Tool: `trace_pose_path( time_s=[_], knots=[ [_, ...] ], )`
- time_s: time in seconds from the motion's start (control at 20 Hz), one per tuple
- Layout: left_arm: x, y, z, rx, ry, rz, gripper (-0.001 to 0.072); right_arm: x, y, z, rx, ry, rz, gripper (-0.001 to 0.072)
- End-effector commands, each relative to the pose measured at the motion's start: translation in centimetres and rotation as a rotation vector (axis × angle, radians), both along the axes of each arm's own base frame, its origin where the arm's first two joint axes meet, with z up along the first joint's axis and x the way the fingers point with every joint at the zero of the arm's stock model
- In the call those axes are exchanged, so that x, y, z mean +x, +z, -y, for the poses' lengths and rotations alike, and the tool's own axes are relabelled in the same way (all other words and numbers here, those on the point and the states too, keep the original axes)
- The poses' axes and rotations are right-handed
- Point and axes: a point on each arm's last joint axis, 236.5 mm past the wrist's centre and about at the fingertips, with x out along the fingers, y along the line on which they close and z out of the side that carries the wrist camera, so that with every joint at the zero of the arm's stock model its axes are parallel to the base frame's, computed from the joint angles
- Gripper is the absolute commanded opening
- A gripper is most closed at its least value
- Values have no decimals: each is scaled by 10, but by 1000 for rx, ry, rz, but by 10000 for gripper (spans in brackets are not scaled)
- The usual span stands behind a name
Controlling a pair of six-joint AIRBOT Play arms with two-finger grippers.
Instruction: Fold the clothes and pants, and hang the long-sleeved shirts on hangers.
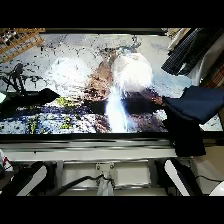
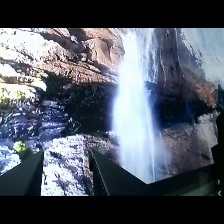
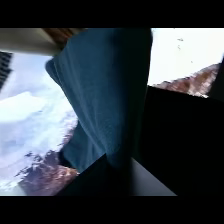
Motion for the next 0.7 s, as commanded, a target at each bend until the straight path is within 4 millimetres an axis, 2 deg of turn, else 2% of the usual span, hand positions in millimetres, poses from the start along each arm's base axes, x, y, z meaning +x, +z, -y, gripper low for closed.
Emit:
trace_pose_path(
  time_s=[0.0,0.2,0.45,0.65],
  knots=[
    [0,0,0,0,-1,-1,307,-32,-18,-7,8,-55,-35,30],
    [0,0,0,0,-1,-1,307,-64,-37,-10,-1,-79,-109,31],
    [0,0,0,0,-1,-1,307,-79,-63,-17,6,-31,-188,29],
    [0,0,0,0,-1,-1,307,-95,-73,-16,-13,-43,-217,31]
  ],
)
